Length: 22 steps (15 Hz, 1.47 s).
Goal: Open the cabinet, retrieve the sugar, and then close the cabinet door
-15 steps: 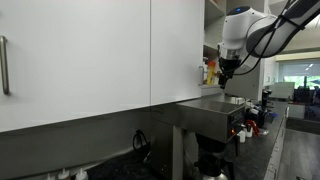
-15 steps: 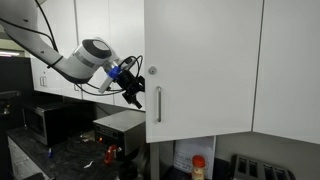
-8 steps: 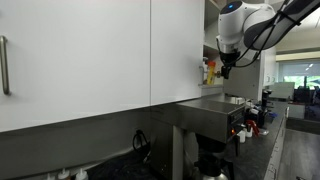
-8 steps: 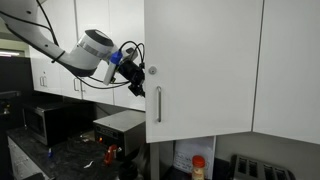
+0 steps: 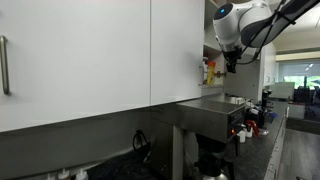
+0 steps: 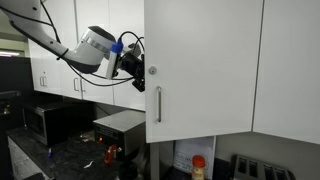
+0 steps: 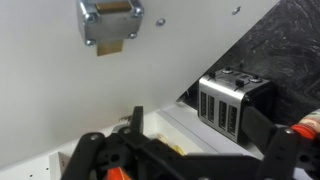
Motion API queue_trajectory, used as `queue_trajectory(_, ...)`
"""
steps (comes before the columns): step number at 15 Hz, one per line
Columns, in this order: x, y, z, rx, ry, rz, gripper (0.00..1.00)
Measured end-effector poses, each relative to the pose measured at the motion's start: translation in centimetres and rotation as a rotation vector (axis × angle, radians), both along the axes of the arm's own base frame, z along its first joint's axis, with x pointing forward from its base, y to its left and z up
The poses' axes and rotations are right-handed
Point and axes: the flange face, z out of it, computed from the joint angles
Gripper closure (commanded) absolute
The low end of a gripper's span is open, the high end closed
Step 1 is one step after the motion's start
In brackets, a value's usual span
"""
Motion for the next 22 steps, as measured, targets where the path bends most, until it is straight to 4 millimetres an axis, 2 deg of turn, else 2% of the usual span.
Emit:
queue_trajectory(5,-0.3,-3.8,0.5,-0.066,0.025,-0.076,0.0)
queue_trajectory(8,-0.6,-5.3,0.7,-0.087,0.036,-0.114,0.0)
queue_trajectory(16,-1.3,-6.6,0.7,-0.115,0.062,-0.173,0.0)
queue_trajectory(22,-2.2,-8.5,0.6,-0.118,0.074,-0.23,0.0)
